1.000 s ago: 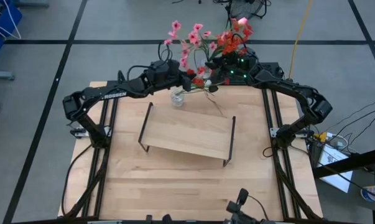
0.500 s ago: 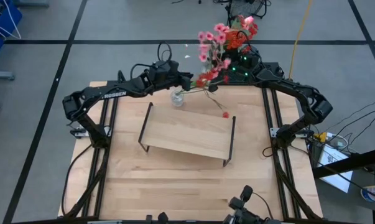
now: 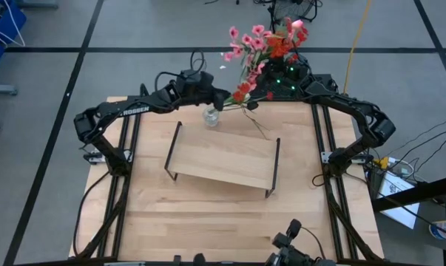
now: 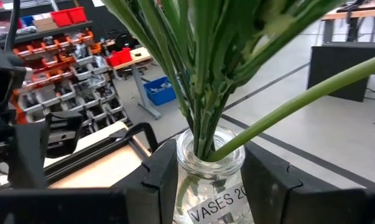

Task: Pick and place flowers into a vace then onto a shelf
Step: Put the right transparent flower vase on the shelf

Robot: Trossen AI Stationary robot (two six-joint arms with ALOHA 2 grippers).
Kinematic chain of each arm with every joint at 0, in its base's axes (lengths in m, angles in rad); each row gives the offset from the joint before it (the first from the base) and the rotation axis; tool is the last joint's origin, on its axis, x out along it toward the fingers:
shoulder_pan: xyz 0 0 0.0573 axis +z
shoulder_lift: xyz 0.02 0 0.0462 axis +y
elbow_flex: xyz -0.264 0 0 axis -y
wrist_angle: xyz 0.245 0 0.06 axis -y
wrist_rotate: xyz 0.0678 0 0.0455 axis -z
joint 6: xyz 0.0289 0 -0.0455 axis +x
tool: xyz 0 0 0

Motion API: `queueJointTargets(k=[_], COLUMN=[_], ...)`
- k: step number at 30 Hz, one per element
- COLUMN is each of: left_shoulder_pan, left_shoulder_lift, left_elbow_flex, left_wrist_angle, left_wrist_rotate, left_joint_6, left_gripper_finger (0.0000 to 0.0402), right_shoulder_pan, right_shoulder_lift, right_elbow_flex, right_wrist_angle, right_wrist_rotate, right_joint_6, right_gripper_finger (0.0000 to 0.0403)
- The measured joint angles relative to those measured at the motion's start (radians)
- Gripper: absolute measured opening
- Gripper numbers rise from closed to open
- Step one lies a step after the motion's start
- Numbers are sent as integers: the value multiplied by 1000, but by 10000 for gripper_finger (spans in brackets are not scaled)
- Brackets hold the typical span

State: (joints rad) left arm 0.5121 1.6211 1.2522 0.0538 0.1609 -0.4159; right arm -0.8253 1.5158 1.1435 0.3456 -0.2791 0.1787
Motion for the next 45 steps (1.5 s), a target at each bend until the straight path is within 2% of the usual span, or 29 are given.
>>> queueJointTargets(k=[3,7,13,20,25,30,45], left_shoulder_pan=[-11,-26,-28,-60,-71,-77,-95], left_shoulder_lift=[0,0,0,-2,-1,-1,25], left_elbow_flex=[0,0,0,0,0,0,0], left_wrist_angle=[1,2,24,206,192,197,270], left_wrist_rotate=[85,103,160,80,30,19,53], left_joint_6=[97,148,157,181,173,177,210], left_gripper_finger=[104,123,219,337,379,376,311], right_shoulder_pan=[0,0,0,9,36,61,96], right_shoulder_lift=[0,0,0,1,1,1,1], right_elbow_flex=[0,0,0,0,0,0,0], right_wrist_angle=[1,-1,-6,-7,-7,-7,7], right_wrist_rotate=[-12,-14,-14,-13,-13,-13,-9], right_joint_6=[5,19,19,27,27,27,73], right_gripper_finger=[131,131,131,131,131,131,131])
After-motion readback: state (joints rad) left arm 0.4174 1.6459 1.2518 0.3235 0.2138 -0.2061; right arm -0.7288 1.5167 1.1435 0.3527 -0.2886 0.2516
